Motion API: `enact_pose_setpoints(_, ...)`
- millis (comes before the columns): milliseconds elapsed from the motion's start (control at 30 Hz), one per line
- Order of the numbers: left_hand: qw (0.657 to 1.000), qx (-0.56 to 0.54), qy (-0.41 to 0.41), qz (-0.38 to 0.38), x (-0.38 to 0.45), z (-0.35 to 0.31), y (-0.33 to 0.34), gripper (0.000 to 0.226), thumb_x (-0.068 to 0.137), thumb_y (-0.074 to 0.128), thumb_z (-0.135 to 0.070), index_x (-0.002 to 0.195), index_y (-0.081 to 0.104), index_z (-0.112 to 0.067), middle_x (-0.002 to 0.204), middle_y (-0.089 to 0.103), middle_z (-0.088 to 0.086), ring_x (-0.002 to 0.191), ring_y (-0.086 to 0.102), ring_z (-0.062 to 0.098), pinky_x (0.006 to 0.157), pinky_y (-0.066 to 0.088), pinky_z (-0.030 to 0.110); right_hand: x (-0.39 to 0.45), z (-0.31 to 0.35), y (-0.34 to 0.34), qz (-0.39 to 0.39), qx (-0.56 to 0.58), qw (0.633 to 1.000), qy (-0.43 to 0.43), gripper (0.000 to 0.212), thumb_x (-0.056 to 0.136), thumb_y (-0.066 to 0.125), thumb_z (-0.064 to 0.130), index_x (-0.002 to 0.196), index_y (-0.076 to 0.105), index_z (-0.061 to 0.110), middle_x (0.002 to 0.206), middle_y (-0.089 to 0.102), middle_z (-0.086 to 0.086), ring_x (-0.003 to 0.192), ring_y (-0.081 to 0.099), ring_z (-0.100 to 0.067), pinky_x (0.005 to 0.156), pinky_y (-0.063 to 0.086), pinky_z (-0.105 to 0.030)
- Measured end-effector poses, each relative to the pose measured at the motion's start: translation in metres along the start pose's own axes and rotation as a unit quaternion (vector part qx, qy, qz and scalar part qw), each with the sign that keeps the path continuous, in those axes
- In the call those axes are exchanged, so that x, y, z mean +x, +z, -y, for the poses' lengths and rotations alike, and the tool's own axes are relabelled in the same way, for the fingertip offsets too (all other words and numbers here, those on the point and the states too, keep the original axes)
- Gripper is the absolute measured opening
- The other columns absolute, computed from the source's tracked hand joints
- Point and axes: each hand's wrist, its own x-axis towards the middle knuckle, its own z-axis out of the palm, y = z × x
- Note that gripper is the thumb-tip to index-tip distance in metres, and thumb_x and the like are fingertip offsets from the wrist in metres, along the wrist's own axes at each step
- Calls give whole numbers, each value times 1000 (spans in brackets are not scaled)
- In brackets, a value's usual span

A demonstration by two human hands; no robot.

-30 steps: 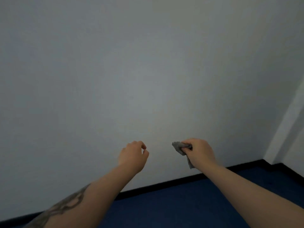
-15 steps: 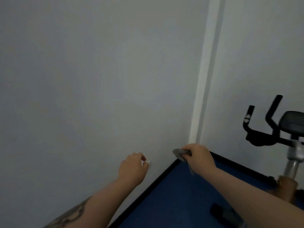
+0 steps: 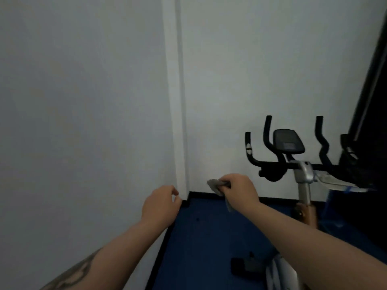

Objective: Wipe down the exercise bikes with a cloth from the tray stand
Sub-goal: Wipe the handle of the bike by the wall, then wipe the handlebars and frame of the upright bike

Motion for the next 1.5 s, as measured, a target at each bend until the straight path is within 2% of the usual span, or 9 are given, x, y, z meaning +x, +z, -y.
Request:
enact_pose_setpoints(200, 994, -50, 76, 55, 69, -3, 32, 25, 92, 48, -31, 111, 61, -23, 115, 61, -3, 98, 57, 17, 84, 48, 33, 6, -40, 13, -22, -31, 990, 133, 20, 87, 56, 16, 72, 69, 14, 70, 68, -2, 67, 63, -16, 61, 52, -36)
enact_pose_setpoints(400, 980, -105, 127, 114, 110, -32, 96, 22, 91, 48, -33, 108, 60, -26, 108, 60, -6, 96, 56, 13, 85, 48, 33, 33, -100, -3, -70, -73, 973, 210, 15, 87, 56, 18, 87, 72, 19, 82, 71, 2, 76, 64, -11, 70, 55, -35)
enact_pose_setpoints(533, 969, -107, 165, 148, 137, -51, 145, 21, 92, 46, -35, 107, 58, -30, 110, 58, -12, 98, 51, 7, 86, 43, 27, 67, -149, -10, -134, -65, 964, 222, 19, 87, 61, 18, 104, 67, 24, 93, 70, 3, 79, 60, -6, 66, 47, -22)
enact_pose_setpoints(767, 947, -192, 171, 192, 219, -140, 230, 22, 93, 47, -36, 111, 58, -31, 113, 56, -15, 104, 52, 5, 87, 46, 27, 147, -227, -40, -245, -48, 951, 182, 27, 85, 66, 13, 94, 45, 28, 92, 50, 10, 75, 53, -1, 56, 36, -13)
enact_pose_setpoints(1067, 919, -315, 131, 198, 264, -227, 314, 20, 95, 43, -38, 109, 56, -33, 103, 59, -15, 94, 55, 2, 79, 49, 28, 207, -280, -15, -187, -182, 947, 185, 15, 88, 59, 21, 103, 63, 22, 110, 56, 3, 103, 50, -14, 78, 48, -29)
enact_pose_setpoints(1200, 885, -375, 114, 251, 267, -224, 339, 26, 97, 30, -47, 107, 52, -40, 97, 63, -16, 87, 58, -4, 69, 45, 22, 199, -270, 14, -178, -227, 943, 163, 20, 76, 72, 13, 95, 70, 20, 98, 65, 1, 92, 60, -18, 63, 55, -28)
enact_pose_setpoints(1300, 846, -411, 139, 309, 262, -210, 349, 32, 97, 27, -52, 123, 45, -45, 97, 67, -18, 86, 62, -5, 75, 51, 25, 177, -263, 27, -169, -176, 947, 209, 24, 81, 67, 12, 103, 69, 23, 103, 64, 4, 96, 57, -14, 79, 52, -25)
enact_pose_setpoints(1400, 802, -445, 157, 367, 267, -195, 358, 43, 93, 26, -62, 135, 34, -53, 109, 64, -26, 99, 60, -7, 86, 47, 21, 170, -266, 11, -155, -86, 956, 234, 21, 83, 67, 15, 100, 70, 26, 101, 62, 13, 97, 55, 0, 86, 46, -17)
enact_pose_setpoints(1500, 759, -482, 168, 404, 274, -190, 359, 46, 92, 28, -63, 138, 31, -54, 131, 52, -30, 122, 47, -8, 101, 39, 21, 190, -261, 1, -235, -13, 940, 247, 17, 81, 71, 13, 93, 70, 25, 94, 61, 17, 93, 56, 7, 81, 43, -7)
